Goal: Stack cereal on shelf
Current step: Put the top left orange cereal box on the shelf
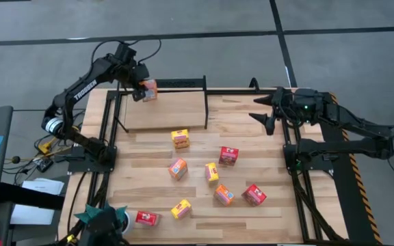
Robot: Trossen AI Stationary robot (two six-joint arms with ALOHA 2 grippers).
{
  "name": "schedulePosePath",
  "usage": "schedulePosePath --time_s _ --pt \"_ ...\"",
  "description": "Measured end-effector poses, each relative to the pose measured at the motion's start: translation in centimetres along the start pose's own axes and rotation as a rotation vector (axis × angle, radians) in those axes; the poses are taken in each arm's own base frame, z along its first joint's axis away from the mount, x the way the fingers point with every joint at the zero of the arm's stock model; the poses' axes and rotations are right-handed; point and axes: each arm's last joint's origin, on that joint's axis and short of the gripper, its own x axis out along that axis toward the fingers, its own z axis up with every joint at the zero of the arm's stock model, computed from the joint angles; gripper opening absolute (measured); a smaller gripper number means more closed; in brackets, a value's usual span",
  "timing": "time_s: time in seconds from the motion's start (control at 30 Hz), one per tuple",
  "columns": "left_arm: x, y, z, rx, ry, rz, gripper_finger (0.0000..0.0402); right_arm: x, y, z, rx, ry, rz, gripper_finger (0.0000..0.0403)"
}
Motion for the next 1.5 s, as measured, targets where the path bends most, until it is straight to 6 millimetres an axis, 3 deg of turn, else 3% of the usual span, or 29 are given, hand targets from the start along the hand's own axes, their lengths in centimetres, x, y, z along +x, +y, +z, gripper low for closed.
schedulePosePath --time_s 0.83,1.23,1.5 --pt "2.5 0.2 -0.5 -0.012 0.078 -0.084 0.0199 0.0 -0.5 0.0 0.008 -0.001 -0.03 0.0327" --pt "2.5 0.4 -0.5 -0.085 0.102 -0.03 0.0303 0.0 -0.5 0.0 0.0 -0.001 -0.03 0.033" --pt "1.0 0.5 0.1 -0.161 0.131 -0.03 0.0322 0.4 -0.3 0.7 -0.074 -0.065 -0.023 0.0327"
